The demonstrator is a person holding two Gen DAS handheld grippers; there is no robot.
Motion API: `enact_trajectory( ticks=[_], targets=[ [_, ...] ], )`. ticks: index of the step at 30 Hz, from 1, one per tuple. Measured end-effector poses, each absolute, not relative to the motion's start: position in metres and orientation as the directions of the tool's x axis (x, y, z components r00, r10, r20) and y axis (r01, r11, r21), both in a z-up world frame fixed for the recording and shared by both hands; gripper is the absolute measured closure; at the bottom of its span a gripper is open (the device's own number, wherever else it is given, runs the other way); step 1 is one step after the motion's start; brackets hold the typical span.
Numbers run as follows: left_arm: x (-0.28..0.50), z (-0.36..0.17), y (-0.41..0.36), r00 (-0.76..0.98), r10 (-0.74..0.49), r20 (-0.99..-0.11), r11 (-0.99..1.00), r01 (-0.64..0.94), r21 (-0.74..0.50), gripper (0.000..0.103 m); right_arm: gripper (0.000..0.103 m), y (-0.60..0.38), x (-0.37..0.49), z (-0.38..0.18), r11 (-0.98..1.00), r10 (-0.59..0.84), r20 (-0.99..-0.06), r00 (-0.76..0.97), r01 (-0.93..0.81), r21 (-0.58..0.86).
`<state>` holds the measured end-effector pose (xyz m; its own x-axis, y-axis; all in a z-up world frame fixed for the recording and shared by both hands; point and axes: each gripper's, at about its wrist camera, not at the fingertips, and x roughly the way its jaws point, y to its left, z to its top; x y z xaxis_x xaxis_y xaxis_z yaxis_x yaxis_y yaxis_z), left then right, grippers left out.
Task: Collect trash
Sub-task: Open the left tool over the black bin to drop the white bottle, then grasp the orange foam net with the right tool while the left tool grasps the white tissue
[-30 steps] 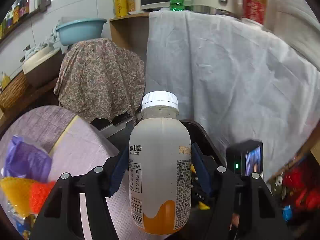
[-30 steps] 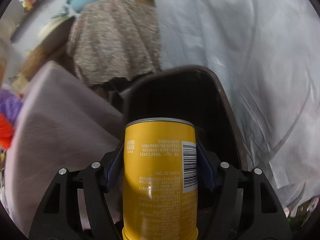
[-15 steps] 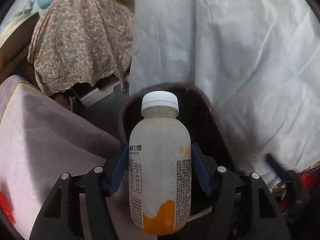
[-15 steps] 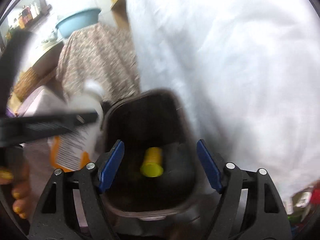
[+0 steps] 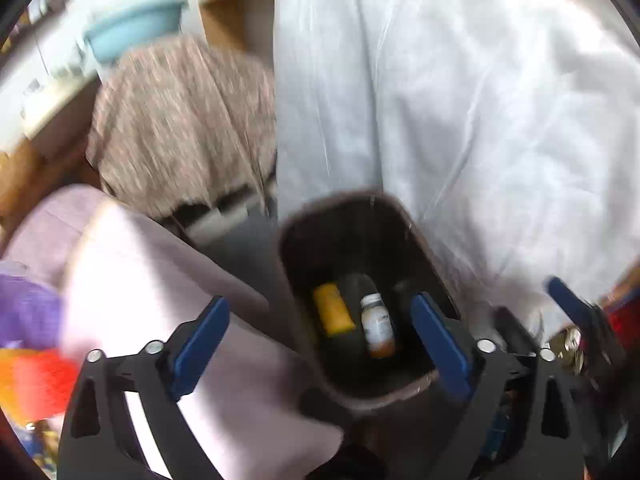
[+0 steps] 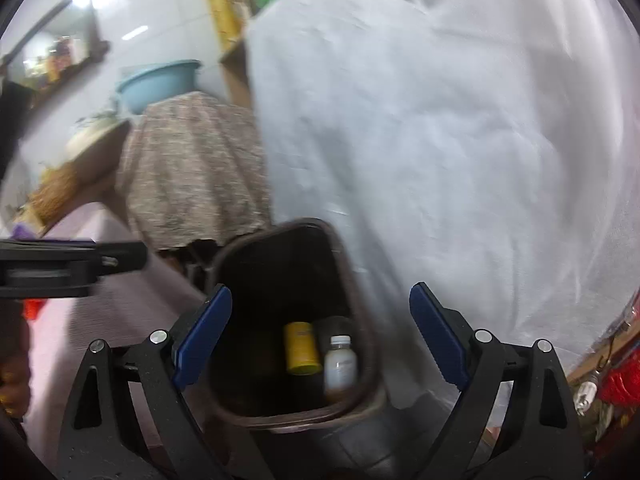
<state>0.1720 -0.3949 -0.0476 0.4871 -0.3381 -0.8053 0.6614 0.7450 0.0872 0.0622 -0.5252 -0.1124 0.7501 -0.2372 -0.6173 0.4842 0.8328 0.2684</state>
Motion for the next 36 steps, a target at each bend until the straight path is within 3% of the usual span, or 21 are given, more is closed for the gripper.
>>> enact_trajectory(
  ticks=[5,9,14,16,21,30,32,33,36],
  targets=[
    [0.134,0.001,-0.313,0.596,-0.375,-0.71,0.766,0.63,0.125,0.006,0.013,-0.485,0.084,-0.094,0.861,-0.018,-0.571,0.821,0.303,0.409],
    [0.114,0.014,-0.236,0.643,-0.35,-0.681,0.829,0.551,0.094,0.006,0.013,-0.442,0.1,-0.073,0.886,0.099,-0.515,0.852,0.16,0.435],
    [0.101,0.011,-0.147,0.718,-0.208,-0.664,0.919,0.376,0.118,0.006,0.013,-0.384,0.12,-0.054,0.91,0.245,-0.503,0.829,-0.017,0.415],
    [0.095,0.002,-0.117,0.73,-0.109,-0.674,0.942,0.293,0.165,0.006,0.013,-0.362,0.128,-0.049,0.914,0.291,-0.503,0.814,-0.08,0.399],
    [0.081,-0.021,-0.055,0.698,-0.004,-0.716,0.966,0.187,0.177,0.006,0.011,-0.311,0.155,-0.037,0.921,0.363,-0.536,0.762,-0.208,0.329],
    [0.075,-0.052,-0.011,0.619,-0.022,-0.785,0.984,0.153,0.093,0.006,0.011,-0.259,0.208,-0.043,0.909,0.417,-0.626,0.659,-0.313,0.275],
    [0.076,-0.053,-0.012,0.617,-0.038,-0.786,0.985,0.157,0.076,0.006,0.016,-0.25,0.22,-0.049,0.91,0.412,-0.653,0.635,-0.322,0.261],
    [0.075,-0.053,-0.013,0.618,-0.039,-0.785,0.984,0.159,0.076,0.006,0.026,-0.247,0.225,-0.053,0.91,0.41,-0.668,0.621,-0.327,0.255],
    [0.076,-0.056,-0.01,0.615,-0.039,-0.787,0.985,0.158,0.074,0.006,0.069,-0.238,0.236,-0.067,0.906,0.412,-0.711,0.569,-0.338,0.254]
  ],
)
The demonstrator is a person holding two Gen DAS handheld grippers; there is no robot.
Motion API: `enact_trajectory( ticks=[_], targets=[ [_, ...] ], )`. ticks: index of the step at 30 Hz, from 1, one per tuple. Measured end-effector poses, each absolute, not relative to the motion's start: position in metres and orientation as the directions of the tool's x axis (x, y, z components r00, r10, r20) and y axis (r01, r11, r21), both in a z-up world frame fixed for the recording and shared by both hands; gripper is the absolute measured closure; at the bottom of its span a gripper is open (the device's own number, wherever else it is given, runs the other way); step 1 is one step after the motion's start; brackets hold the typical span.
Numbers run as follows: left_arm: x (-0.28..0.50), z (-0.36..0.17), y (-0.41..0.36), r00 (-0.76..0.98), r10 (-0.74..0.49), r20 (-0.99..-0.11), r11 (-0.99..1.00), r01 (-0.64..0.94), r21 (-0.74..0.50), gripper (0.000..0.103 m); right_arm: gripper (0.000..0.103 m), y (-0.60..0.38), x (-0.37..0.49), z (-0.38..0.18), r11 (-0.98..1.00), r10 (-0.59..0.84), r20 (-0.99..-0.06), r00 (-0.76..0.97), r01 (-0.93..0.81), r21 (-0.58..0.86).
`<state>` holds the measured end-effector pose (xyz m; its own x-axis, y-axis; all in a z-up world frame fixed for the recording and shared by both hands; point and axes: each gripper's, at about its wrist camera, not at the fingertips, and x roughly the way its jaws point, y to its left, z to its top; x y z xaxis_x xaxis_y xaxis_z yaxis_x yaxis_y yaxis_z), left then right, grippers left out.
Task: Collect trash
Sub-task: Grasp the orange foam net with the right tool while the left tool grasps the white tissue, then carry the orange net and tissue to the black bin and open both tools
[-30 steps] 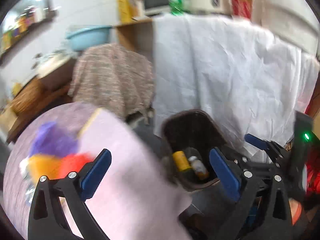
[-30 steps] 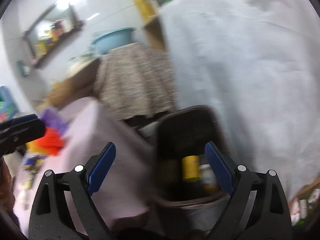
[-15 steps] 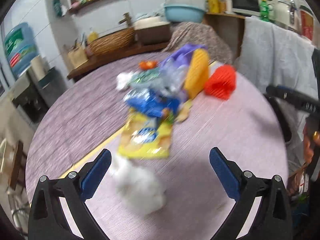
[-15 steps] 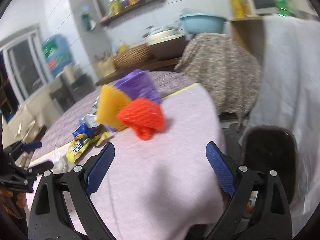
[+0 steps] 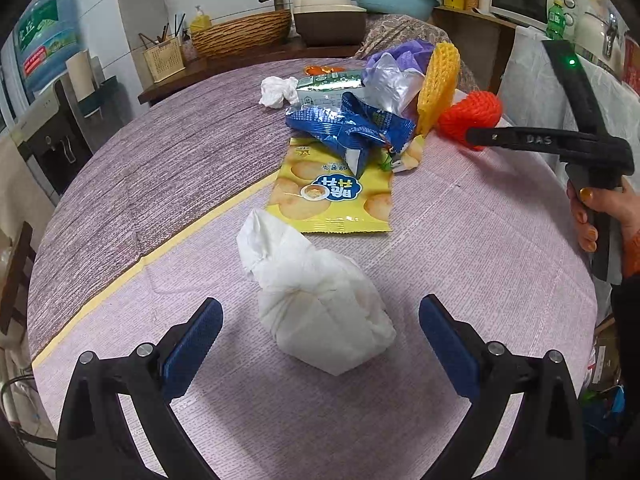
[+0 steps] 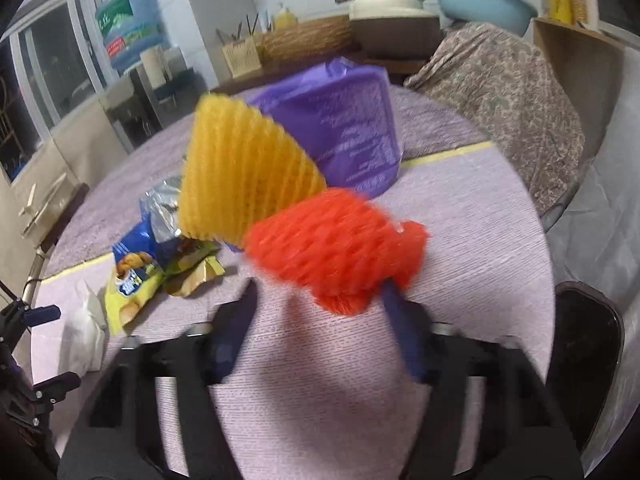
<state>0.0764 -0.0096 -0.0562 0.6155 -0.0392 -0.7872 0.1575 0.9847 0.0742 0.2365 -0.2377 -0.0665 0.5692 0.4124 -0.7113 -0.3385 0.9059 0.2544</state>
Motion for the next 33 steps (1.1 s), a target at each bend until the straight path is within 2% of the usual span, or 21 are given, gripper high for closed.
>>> enact_trajectory(
  ticks=[1,3,10,13,18,20,24,27,33],
  targets=[
    [0.076,-0.056,-0.008,0.615,-0.041,-0.787,0.986,0.154,0.069,0.006,0.082,-0.236,0.239,-0.069,0.901,0.423,-0.718,0.553,-0.34,0.269],
    [0.076,-0.055,-0.005,0.62,-0.054,-0.783,0.988,0.149,0.05,0.006,0.089,-0.238,0.238,-0.071,0.884,0.462,-0.702,0.542,-0.346,0.315],
    [0.082,-0.055,0.0,0.628,-0.07,-0.775,0.991,0.132,0.017,0.01,0.094,-0.254,0.217,-0.057,0.883,0.469,-0.642,0.606,-0.321,0.342],
    [0.086,-0.056,0.0,0.626,-0.072,-0.776,0.992,0.128,0.012,0.02,0.094,-0.262,0.206,-0.051,0.879,0.476,-0.619,0.624,-0.318,0.356],
    [0.091,-0.068,0.001,0.6,-0.065,-0.797,0.993,0.117,0.007,0.049,0.094,-0.27,0.185,-0.038,0.878,0.476,-0.582,0.659,-0.319,0.356],
    [0.089,-0.068,0.003,0.604,-0.076,-0.793,0.994,0.111,-0.01,0.055,0.094,-0.271,0.175,-0.032,0.874,0.483,-0.565,0.668,-0.33,0.357],
    [0.084,-0.063,0.005,0.628,-0.07,-0.775,0.995,0.096,-0.011,0.077,0.094,-0.27,0.159,-0.024,0.876,0.479,-0.541,0.691,-0.341,0.341],
    [0.082,-0.058,0.006,0.634,-0.082,-0.769,0.995,0.099,-0.025,0.083,0.094,-0.269,0.147,-0.021,0.876,0.479,-0.519,0.708,-0.35,0.331],
    [0.074,-0.038,0.007,0.671,-0.112,-0.733,0.993,0.111,-0.05,0.085,0.096,-0.271,0.134,-0.017,0.87,0.491,-0.505,0.71,-0.367,0.331]
  ],
)
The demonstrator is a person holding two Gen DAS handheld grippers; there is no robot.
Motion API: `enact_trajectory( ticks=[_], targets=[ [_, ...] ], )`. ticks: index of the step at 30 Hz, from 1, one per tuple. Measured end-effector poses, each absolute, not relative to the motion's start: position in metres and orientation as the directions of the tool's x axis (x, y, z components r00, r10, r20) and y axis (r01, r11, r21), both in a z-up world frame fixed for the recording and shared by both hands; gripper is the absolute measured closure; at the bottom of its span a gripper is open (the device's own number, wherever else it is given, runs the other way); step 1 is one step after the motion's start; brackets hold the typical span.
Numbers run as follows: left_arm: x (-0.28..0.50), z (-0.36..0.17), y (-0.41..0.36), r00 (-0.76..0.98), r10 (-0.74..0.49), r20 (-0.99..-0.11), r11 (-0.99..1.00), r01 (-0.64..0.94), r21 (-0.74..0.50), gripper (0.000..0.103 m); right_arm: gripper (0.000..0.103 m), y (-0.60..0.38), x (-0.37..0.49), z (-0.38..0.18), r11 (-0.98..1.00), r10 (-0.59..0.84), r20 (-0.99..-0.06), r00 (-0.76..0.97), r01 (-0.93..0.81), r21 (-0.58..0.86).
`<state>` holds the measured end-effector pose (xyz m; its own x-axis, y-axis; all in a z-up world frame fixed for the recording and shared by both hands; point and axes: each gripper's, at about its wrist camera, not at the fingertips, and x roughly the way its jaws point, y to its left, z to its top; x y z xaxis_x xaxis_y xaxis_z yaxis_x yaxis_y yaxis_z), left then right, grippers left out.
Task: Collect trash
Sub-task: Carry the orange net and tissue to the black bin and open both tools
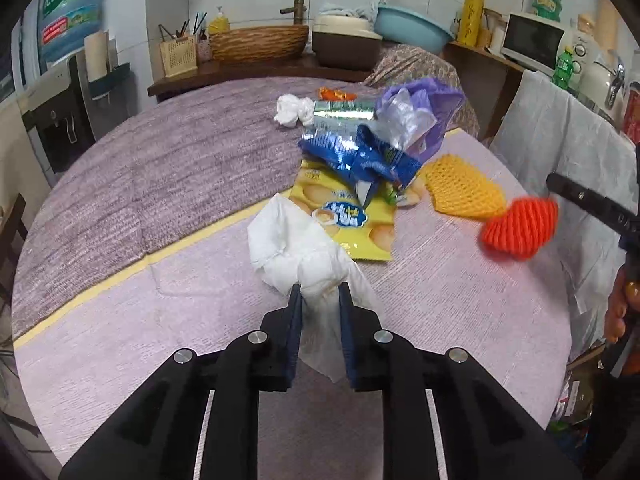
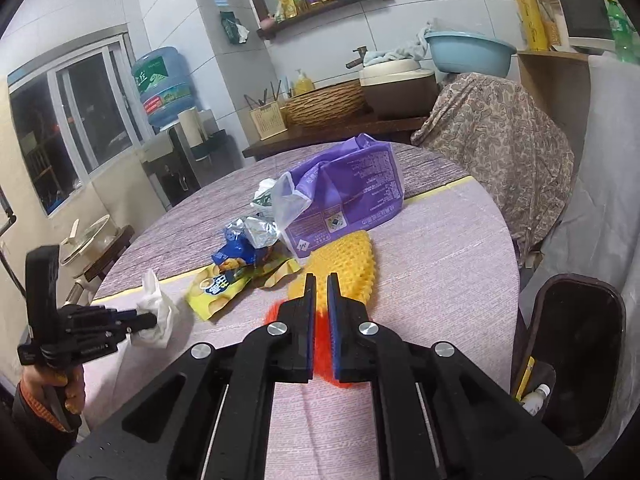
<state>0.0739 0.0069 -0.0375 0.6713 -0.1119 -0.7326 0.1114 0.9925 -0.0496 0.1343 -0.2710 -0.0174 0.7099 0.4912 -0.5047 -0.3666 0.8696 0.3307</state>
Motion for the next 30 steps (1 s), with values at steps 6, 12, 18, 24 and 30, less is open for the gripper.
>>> enact_trajectory(
  ticks=[6,12,18,24,30],
  targets=[
    [0.07,-0.024,-0.004,0.695,-0.133,-0.707,0.989,0.14,-0.049,0.085,0.01,-0.271,0.124,-0.018,0.899,0.435,-0.48,0.762,-0.339,0.278],
    [0.074,-0.025,-0.018,0.679,-0.166,-0.715,0.983,0.175,-0.061,0.085,0.01,-0.25,0.129,-0.036,0.866,0.497,-0.555,0.667,-0.419,0.272],
    [0.079,-0.024,-0.037,0.667,-0.208,-0.715,0.972,0.223,-0.074,0.085,0.067,-0.243,0.135,-0.063,0.857,0.513,-0.614,0.6,-0.403,0.322],
    [0.086,-0.018,-0.062,0.643,-0.298,-0.706,0.943,0.313,-0.113,0.085,0.072,-0.277,0.115,-0.056,0.837,0.544,-0.535,0.646,-0.372,0.403],
    [0.1,-0.011,-0.116,0.593,-0.418,-0.688,0.881,0.451,-0.147,0.085,0.072,-0.336,0.092,-0.048,0.873,0.445,-0.488,0.751,-0.242,0.424]
  ],
)
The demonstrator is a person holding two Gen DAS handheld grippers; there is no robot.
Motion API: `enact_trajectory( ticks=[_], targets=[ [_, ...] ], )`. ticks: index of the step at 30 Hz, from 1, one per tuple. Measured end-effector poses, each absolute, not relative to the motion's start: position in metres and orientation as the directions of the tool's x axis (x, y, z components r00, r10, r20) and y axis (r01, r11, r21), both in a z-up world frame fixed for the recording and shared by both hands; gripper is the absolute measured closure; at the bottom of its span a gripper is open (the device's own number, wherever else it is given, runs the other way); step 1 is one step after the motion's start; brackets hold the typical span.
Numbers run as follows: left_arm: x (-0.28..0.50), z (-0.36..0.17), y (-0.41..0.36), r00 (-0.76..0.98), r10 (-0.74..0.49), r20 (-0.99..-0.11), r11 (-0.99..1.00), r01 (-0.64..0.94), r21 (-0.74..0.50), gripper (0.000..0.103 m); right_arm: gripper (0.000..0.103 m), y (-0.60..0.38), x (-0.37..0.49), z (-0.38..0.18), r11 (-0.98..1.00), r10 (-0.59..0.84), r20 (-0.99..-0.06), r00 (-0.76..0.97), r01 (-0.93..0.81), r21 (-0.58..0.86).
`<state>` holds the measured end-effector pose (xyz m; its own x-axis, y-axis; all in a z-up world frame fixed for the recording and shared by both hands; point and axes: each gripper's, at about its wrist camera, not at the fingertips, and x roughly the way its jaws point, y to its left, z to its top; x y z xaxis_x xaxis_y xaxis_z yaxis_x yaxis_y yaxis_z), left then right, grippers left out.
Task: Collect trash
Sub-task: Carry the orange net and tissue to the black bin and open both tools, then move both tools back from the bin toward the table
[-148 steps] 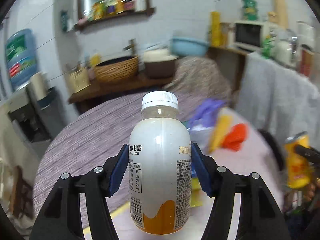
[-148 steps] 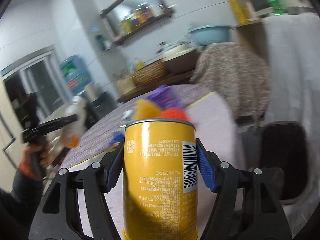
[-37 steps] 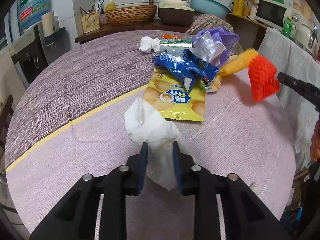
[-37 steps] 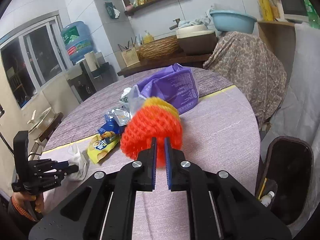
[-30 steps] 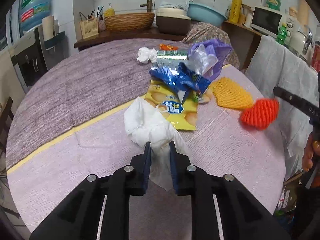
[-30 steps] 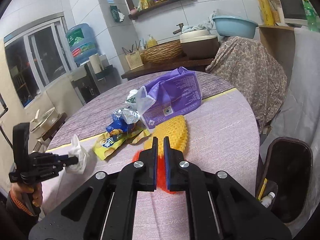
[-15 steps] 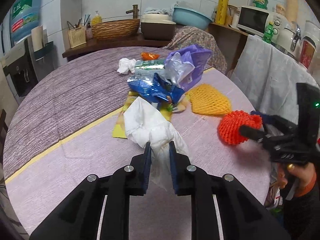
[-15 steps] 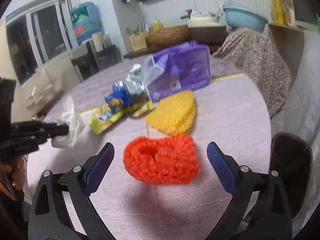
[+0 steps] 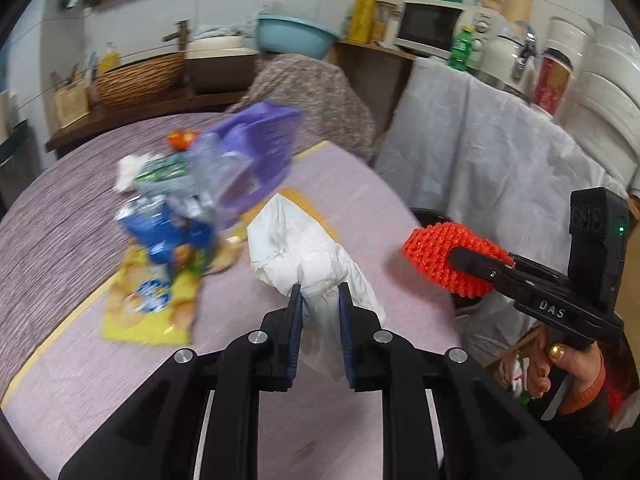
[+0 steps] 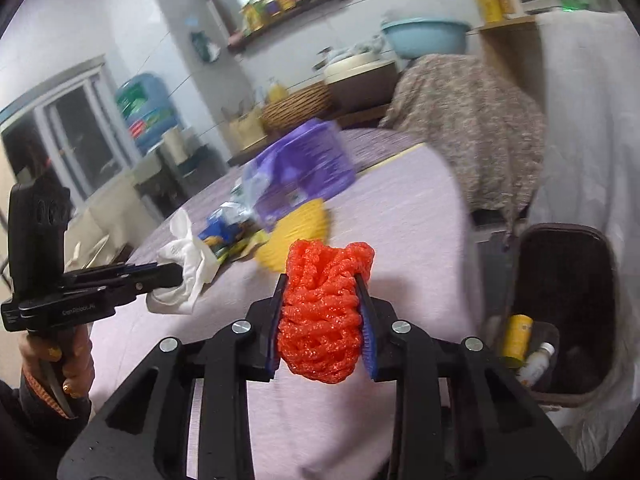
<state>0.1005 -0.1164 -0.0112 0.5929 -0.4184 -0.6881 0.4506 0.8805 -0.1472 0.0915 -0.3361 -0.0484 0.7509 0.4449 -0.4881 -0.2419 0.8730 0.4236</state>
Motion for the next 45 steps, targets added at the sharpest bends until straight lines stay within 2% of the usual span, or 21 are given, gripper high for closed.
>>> enact_trajectory(
  ticks=[5,11,19,25,27,28,29,30,31,32,35,40,43,45],
  targets=[
    [0.123,-0.01,-0.181,0.501,-0.515,-0.695,0.804,0.563,-0.19,0.085,0.072,-0.405,0.081,-0.054,0.898,0.275,-0.501,0.821,-0.033,0.439],
    [0.15,-0.015,-0.27,0.408,-0.559,-0.722,0.737,0.644,-0.206,0.085,0.072,-0.474,0.081,-0.085,0.883,0.111,-0.574,0.811,0.185,0.432],
    [0.192,-0.062,-0.381,0.33,-0.468,-0.82,0.731,0.666,-0.15,0.085,0.072,-0.504,0.095,-0.133,0.882,0.031,-0.659,0.751,0.29,0.372],
    [0.213,-0.093,-0.423,0.313,-0.398,-0.862,0.754,0.648,-0.112,0.084,0.071,-0.507,0.109,-0.162,0.892,0.01,-0.697,0.717,0.308,0.33],
    [0.215,-0.098,-0.429,0.325,-0.38,-0.866,0.756,0.649,-0.088,0.072,0.07,-0.508,0.116,-0.169,0.895,-0.009,-0.708,0.706,0.321,0.309],
    [0.215,-0.099,-0.431,0.333,-0.375,-0.865,0.757,0.649,-0.079,0.066,0.065,-0.507,0.119,-0.172,0.895,-0.018,-0.712,0.702,0.329,0.303],
    [0.215,-0.099,-0.431,0.345,-0.367,-0.864,0.759,0.648,-0.064,0.053,0.059,-0.508,0.122,-0.174,0.893,-0.03,-0.716,0.697,0.341,0.294],
    [0.215,-0.099,-0.432,0.356,-0.364,-0.861,0.761,0.646,-0.054,0.044,0.045,-0.508,0.121,-0.177,0.892,-0.042,-0.72,0.693,0.351,0.286],
    [0.214,-0.098,-0.429,0.368,-0.369,-0.854,0.762,0.646,-0.051,0.041,0.03,-0.509,0.119,-0.178,0.89,-0.053,-0.722,0.689,0.361,0.279],
    [0.214,-0.096,-0.43,0.375,-0.372,-0.849,0.761,0.647,-0.047,0.037,0.027,-0.51,0.119,-0.179,0.887,-0.077,-0.723,0.686,0.378,0.264],
    [0.215,-0.085,-0.423,0.413,-0.373,-0.831,0.769,0.638,-0.029,0.021,0.026,-0.509,0.116,-0.174,0.887,-0.1,-0.716,0.691,0.388,0.25],
    [0.201,-0.048,-0.39,0.486,-0.435,-0.758,0.779,0.626,-0.045,0.014,0.019,-0.502,0.11,-0.161,0.886,-0.106,-0.71,0.696,0.39,0.25],
    [0.188,-0.024,-0.362,0.525,-0.485,-0.7,0.78,0.621,-0.075,0.006,0.019,-0.496,0.104,-0.144,0.887,-0.108,-0.684,0.721,0.381,0.261],
    [0.178,-0.01,-0.339,0.55,-0.518,-0.655,0.781,0.617,-0.099,0.006,0.018,-0.49,0.102,-0.132,0.891,-0.103,-0.66,0.744,0.364,0.271]
  ],
)
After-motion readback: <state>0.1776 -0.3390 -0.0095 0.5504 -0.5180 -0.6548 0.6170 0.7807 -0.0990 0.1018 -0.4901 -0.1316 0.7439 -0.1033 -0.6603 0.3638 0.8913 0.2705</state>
